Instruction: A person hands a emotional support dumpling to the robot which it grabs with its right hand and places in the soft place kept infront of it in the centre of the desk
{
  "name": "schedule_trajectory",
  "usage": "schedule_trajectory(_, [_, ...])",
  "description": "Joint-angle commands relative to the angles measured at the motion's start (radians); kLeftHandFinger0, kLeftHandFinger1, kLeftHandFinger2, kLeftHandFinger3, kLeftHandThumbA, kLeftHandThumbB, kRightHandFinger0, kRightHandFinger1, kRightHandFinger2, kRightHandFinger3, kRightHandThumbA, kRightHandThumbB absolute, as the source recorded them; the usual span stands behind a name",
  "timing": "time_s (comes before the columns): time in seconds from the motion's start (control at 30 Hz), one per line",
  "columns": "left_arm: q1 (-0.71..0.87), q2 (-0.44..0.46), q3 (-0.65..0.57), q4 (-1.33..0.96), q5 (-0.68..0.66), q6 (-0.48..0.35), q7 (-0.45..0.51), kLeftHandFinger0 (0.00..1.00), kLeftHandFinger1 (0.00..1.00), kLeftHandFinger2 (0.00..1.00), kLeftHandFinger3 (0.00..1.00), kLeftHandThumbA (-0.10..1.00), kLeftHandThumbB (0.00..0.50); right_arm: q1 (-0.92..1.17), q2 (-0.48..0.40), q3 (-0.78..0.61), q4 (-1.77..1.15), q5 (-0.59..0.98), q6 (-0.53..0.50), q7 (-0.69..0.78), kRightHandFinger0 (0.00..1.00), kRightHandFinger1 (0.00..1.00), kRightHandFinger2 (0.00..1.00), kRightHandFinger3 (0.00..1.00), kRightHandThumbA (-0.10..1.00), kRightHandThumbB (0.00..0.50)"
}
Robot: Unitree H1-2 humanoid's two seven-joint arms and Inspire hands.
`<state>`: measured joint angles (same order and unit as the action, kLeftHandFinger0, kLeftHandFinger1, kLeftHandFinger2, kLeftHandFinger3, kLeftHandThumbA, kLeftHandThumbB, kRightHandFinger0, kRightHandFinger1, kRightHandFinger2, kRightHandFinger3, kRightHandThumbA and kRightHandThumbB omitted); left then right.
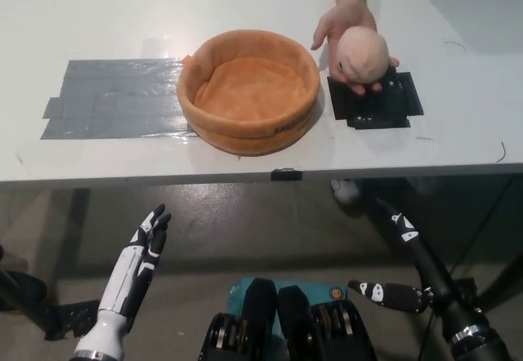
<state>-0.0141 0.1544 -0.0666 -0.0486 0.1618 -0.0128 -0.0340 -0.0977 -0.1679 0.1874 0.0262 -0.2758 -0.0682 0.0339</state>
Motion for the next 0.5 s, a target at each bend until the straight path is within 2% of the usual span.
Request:
schedule_trajectory(0.0, [0.003, 0.004, 0.003, -0.035, 0.005, -0.035, 0.002, 1.0, 1.0, 1.0, 1.0, 1.0, 0.077, -0.035, 0.018, -0.041, -0.145, -0.045, -0.004, -0.052, 1.0, 1.0, 1.0, 1.0, 0.91, 0.253])
schedule_trajectory(0.07, [0.002, 0.002, 0.004, -0.037, 0.009, -0.033, 0.005, 1.0, 1.0, 1.0, 1.0, 1.0, 0.079, -0.066, 0.019, -0.062, -0.229, -0.065, 0.074, -0.038, 1.0, 1.0, 1.0, 1.0, 0.9, 0.263])
schedule_trajectory(0.13, [0.001, 0.002, 0.005, -0.041, 0.008, -0.026, 0.003, 1.0, 1.0, 1.0, 1.0, 1.0, 0.083, -0.119, 0.009, -0.079, -0.317, -0.12, 0.178, -0.012, 1.0, 1.0, 1.0, 1.0, 0.94, 0.302])
schedule_trajectory(0.23, [0.002, 0.001, 0.003, -0.042, 0.005, -0.028, 0.001, 1.0, 1.0, 1.0, 1.0, 1.0, 0.071, -0.253, -0.038, -0.099, -0.388, -0.169, 0.296, 0.051, 1.0, 1.0, 1.0, 1.0, 0.94, 0.333])
schedule_trajectory(0.47, [-0.002, 0.001, 0.003, -0.04, 0.004, -0.035, 0.001, 1.0, 1.0, 1.0, 1.0, 1.0, 0.076, -0.502, -0.097, -0.091, -0.26, -0.22, 0.424, 0.092, 1.0, 1.0, 1.0, 1.0, 0.97, 0.373])
